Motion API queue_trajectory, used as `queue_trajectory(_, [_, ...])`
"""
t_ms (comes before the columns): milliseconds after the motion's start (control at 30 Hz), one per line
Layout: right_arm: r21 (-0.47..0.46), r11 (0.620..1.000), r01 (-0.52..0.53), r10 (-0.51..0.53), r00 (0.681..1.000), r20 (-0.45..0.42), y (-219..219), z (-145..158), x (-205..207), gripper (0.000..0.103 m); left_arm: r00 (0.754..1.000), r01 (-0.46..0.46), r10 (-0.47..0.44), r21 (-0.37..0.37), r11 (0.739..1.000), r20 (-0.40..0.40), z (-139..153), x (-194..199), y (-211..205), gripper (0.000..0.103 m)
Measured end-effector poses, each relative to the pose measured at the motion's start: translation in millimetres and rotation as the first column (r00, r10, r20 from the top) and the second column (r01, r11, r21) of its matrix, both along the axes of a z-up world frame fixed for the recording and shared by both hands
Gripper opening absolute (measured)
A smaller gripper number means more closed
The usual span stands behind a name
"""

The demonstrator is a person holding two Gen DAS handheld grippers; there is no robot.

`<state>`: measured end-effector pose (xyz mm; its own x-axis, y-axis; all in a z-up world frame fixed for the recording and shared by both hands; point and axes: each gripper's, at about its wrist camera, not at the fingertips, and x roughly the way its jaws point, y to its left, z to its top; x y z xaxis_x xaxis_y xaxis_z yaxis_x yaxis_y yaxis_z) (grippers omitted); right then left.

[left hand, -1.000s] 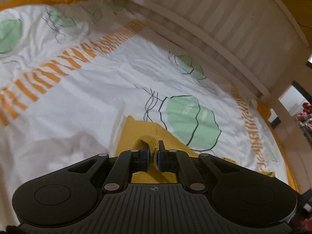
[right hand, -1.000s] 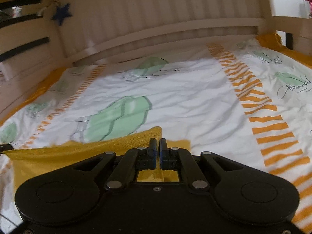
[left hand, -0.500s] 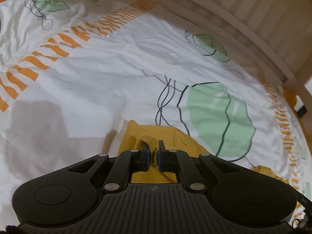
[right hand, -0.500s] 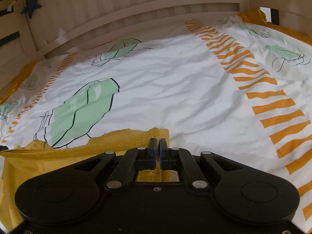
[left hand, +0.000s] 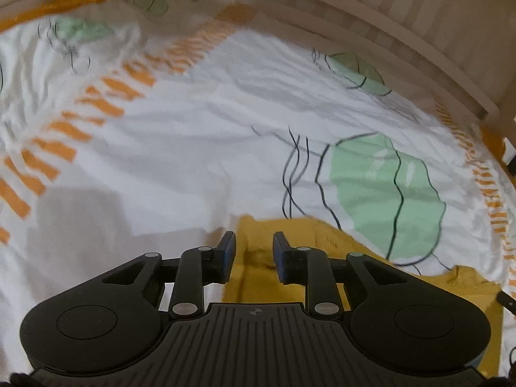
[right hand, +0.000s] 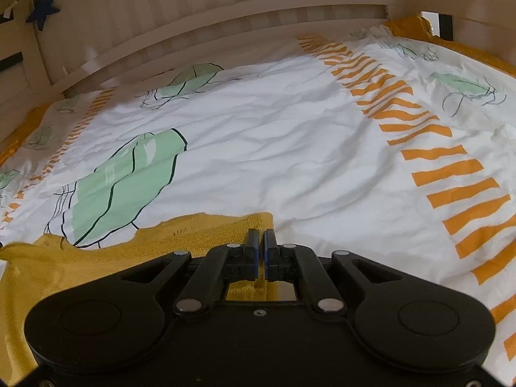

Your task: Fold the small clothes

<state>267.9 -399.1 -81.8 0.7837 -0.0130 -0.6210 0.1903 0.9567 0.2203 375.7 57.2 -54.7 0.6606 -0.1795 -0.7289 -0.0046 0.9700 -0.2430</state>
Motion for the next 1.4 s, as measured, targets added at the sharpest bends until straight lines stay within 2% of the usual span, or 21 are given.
queue_trajectory(100, [0.006, 1.0, 0.004, -0.004, 1.0, -0.002, -1, -2, 0, 0.009, 1.0, -0.012, 0.012, 0.008, 1.0, 0.019, 7, 4, 5, 0.025])
queue_trajectory(267, [0.007, 1.0, 0.004, -0.004, 1.0, -0.004, 1, -3, 0, 0.009, 0.994, 0.1, -0.105, 0.095, 0.99, 0.041, 9, -18, -5, 0.026])
queue_trajectory(400, [-0.006, 1.0, 0.006, -0.006, 1.0, -0.003, 1, -2, 1, 0.009, 0.979, 0.198, -0.202, 0.159, 0.967, 0.01, -5, -43, -14, 0.026])
queue_trajectory(533, [-0.046, 0.997, 0.057, -0.058, 0.998, -0.005, -6, -1, 5, 0.006, 0.968, 0.251, -0.246, 0.216, 0.943, -0.049, -25, -63, -15, 0.026])
queue_trajectory(667, [0.01, 0.995, 0.104, -0.104, 0.995, -0.008, -24, 0, 4, 0.007, 0.969, 0.246, -0.241, 0.197, 0.949, -0.05, -33, -78, -4, 0.029])
queue_trajectory(767, [0.005, 0.996, 0.085, -0.085, 0.996, 0.027, -19, 7, -6, 0.017, 0.971, 0.239, -0.233, 0.165, 0.957, -0.052, -32, -84, 3, 0.03])
queue_trajectory(867, [0.002, 0.999, 0.044, -0.044, 0.998, 0.05, -6, 15, -15, 0.018, 0.963, 0.268, -0.258, 0.168, 0.949, -0.078, -35, -91, 2, 0.03])
queue_trajectory(967, [-0.004, 1.0, 0.001, -0.001, 0.998, 0.065, 10, 22, -25, 0.019, 0.957, 0.29, -0.279, 0.213, 0.933, -0.077, -39, -104, 1, 0.031])
queue_trajectory(1000, [-0.002, 1.0, -0.019, 0.019, 0.997, 0.07, 18, 24, -30, 0.021, 0.955, 0.295, -0.285, 0.224, 0.929, -0.078, -38, -107, 2, 0.032])
queue_trajectory(1067, [0.013, 0.998, -0.063, 0.062, 0.995, 0.073, 31, 27, -37, 0.054, 0.953, 0.302, -0.291, 0.228, 0.925, -0.082, -37, -113, 4, 0.033])
queue_trajectory(1133, [0.011, 0.992, -0.126, 0.125, 0.99, 0.068, 51, 28, -45, 0.065, 0.952, 0.307, -0.295, 0.235, 0.922, -0.084, -36, -118, 6, 0.033])
queue_trajectory(1233, [-0.013, 0.976, -0.218, 0.218, 0.975, 0.052, 86, 26, -56, 0.067, 0.953, 0.303, -0.292, 0.246, 0.921, -0.082, -35, -124, 7, 0.034])
queue_trajectory(1333, [-0.054, 0.95, -0.306, 0.308, 0.951, 0.036, 124, 23, -63, 0.077, 0.956, 0.293, -0.281, 0.248, 0.923, -0.085, -34, -127, 7, 0.034])
queue_trajectory(1400, [-0.086, 0.932, -0.353, 0.356, 0.934, 0.021, 148, 20, -64, 0.079, 0.955, 0.296, -0.282, 0.258, 0.919, -0.093, -34, -130, 7, 0.034])
